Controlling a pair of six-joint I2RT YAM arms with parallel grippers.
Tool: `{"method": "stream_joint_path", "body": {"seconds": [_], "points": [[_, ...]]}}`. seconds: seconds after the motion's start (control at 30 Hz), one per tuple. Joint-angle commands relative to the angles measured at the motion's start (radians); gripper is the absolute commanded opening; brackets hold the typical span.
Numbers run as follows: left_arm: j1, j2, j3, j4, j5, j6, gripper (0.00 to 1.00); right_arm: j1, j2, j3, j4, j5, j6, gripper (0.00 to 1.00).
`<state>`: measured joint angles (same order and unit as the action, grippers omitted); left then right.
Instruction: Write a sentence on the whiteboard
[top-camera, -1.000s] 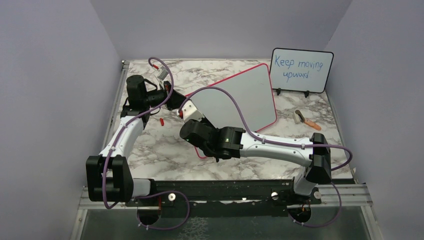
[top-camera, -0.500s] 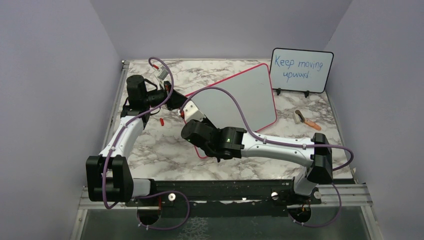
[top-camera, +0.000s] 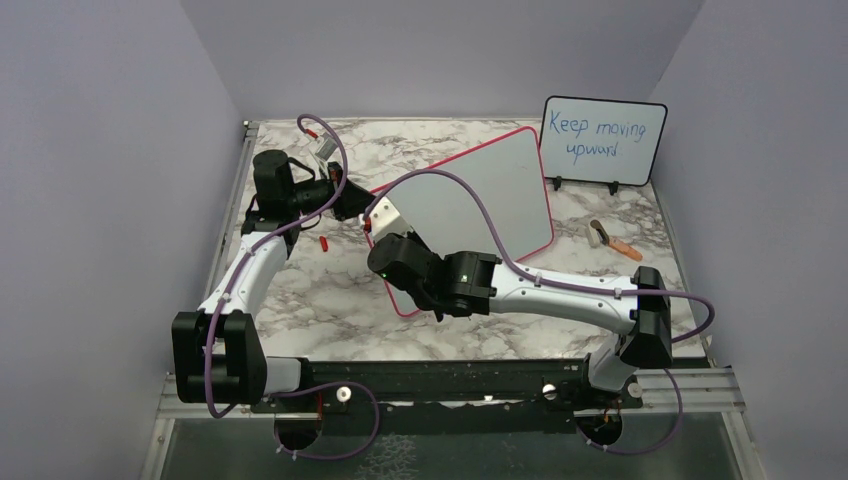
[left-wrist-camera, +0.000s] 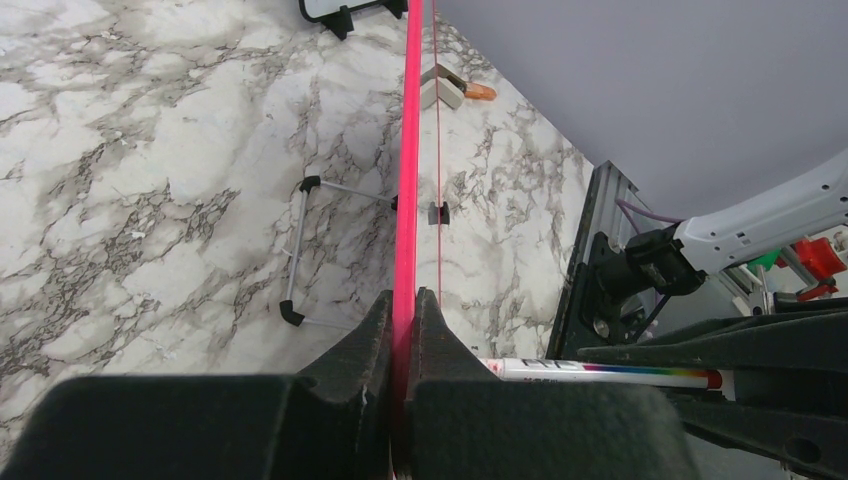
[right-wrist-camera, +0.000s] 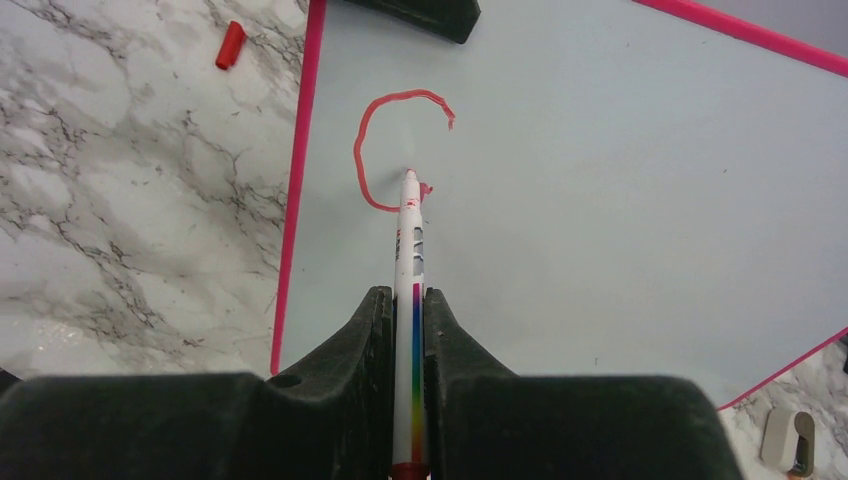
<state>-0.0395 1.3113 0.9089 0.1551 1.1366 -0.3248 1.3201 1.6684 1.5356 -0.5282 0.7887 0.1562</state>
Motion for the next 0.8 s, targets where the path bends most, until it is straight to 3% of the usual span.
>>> {"method": "stream_joint_path", "body": {"seconds": [0.0,0.77], "points": [[-0.03,0.024,0.002,-0.049,0.01,0.069,0.0,-0.004,-0.023,-0.011,0.036,-0.043,-0.003,0.01],[-0.031,0.026,0.003,-0.054,0.012,0.072,0.0,-0.004,0.019,0.0,0.016,-0.029,-0.001,0.01]]}}
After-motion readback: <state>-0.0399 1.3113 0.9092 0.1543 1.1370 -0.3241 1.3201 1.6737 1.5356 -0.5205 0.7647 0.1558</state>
